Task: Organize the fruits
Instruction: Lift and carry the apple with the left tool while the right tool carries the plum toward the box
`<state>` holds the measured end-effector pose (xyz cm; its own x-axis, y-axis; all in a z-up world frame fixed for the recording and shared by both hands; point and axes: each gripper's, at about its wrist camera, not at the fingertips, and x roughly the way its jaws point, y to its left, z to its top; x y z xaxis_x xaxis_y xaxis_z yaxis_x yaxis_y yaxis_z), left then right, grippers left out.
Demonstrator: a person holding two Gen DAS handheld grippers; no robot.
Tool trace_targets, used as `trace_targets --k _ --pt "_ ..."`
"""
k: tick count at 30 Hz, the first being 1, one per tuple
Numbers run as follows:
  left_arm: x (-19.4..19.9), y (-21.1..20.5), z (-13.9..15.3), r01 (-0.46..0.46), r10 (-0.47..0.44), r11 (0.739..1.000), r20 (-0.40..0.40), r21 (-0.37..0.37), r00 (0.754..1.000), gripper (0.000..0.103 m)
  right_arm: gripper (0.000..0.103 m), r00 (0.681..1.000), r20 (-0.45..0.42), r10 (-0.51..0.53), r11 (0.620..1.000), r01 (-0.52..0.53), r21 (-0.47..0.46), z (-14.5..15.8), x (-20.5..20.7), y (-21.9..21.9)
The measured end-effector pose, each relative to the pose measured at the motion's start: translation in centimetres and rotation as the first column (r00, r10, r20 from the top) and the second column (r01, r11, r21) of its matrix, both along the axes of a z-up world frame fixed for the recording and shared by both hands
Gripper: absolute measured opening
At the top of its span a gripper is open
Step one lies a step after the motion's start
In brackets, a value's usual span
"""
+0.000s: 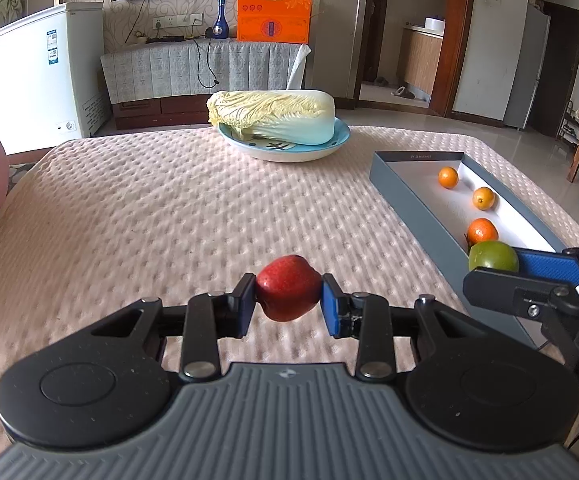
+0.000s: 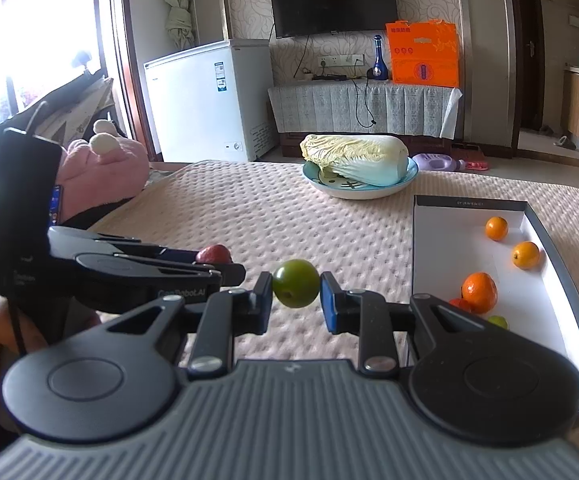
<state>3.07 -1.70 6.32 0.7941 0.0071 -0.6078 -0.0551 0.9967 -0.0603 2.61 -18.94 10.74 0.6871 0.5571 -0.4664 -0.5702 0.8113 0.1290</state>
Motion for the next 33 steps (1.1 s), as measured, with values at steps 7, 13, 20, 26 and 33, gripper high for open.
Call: trace_targets --k 7,13,20,26,33 --pt "0.0 -0.2 0.2 0.001 -0.001 1.000 0.006 -0.009 1.000 0.040 0.029 1.000 -0.001 -0.009 1.000 0.009 -0.002 0.0 0.0 -0.4" --pt "0.2 -0.8 0.3 0.006 -0.006 1.000 0.010 -0.010 1.000 0.040 0.029 1.000 0.004 -0.009 1.000 0.009 -0.001 0.2 -0.1 -0.9" --pt "0.4 -1.8 0.2 0.022 -0.022 1.000 0.014 -0.016 1.000 0.040 0.029 1.000 0.004 -0.019 1.000 0.019 0.001 0.3 -0.4 -1.6" --pt "0.6 -2.9 0.1 0.043 -0.042 0.999 0.016 -0.015 0.999 0.040 0.029 1.000 0.004 -0.020 1.000 0.020 0.000 0.3 -0.5 -1.9" --pt "0.8 -3.5 0.0 0.050 -0.049 0.999 0.015 -0.020 0.999 0.040 0.029 1.000 0.006 -0.024 1.000 0.024 0.003 0.4 -0.5 -2.5"
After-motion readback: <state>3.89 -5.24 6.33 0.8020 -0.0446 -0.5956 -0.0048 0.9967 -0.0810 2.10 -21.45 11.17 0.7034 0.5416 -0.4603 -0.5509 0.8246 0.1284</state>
